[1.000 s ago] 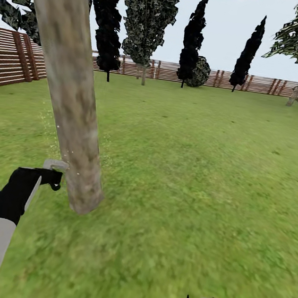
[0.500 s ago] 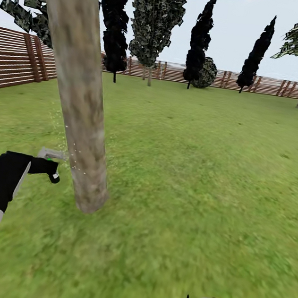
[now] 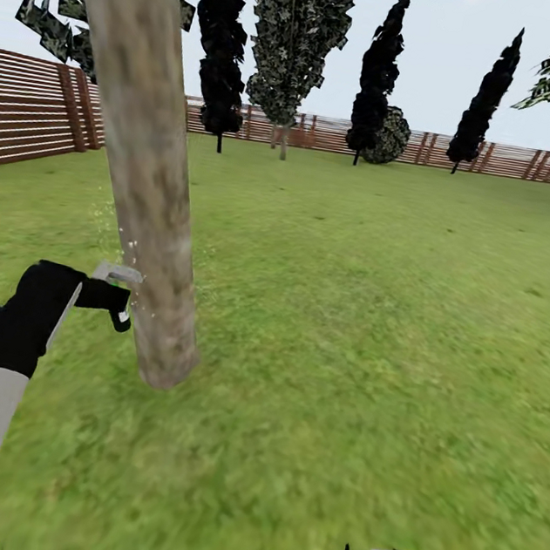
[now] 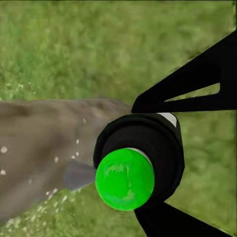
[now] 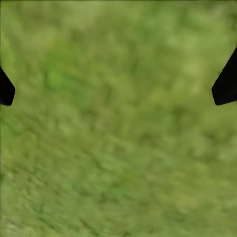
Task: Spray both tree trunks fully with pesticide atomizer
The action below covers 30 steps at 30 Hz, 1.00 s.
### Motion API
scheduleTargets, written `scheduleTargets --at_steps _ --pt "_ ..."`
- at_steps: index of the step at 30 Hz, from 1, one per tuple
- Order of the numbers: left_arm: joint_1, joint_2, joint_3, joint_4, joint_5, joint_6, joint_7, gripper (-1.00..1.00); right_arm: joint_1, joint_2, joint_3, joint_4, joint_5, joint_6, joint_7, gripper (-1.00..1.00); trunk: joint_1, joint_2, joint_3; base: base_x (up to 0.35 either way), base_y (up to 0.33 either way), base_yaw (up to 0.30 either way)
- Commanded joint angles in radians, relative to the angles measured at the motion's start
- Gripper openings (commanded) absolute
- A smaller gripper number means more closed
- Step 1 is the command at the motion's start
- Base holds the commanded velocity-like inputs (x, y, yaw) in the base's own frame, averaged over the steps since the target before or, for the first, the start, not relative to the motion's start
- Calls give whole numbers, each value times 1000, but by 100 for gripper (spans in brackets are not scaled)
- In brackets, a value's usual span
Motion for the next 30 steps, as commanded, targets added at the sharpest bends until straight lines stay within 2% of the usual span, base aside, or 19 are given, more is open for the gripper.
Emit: scheduleTargets --at_steps 1,2,4,6,15,23,30 --pt "-3 -1 -16 -1 -13 4 0 -100 0 0 0 0 0 0 0 100 0 0 0 0 0 271" --pt "-3 6 -22 -4 -13 8 1 -100 0 0 0 0 0 0 0 100 0 0 0 0 0 141" --pt "-1 31 15 -7 -14 6 1 -100 0 0 0 0 0 -1 0 100 0 0 0 53 -35 33" --pt "-2 41 30 -8 -14 5 1 -100 0 -7 -1 1 0 0 -1 100 0 0 0 196 -132 6" --pt "-1 36 27 -8 -13 7 1 -100 0 -14 0 0 0 -1 -1 100 0 0 0 233 -169 0" --pt "3 40 32 -7 -15 6 2 -100 0 -14 0 0 0 0 -1 100 0 0 0 15 -268 2" --pt "4 37 27 -7 -15 6 2 -100 0 -14 0 0 -1 -1 -1 100 0 0 0 109 -264 237"
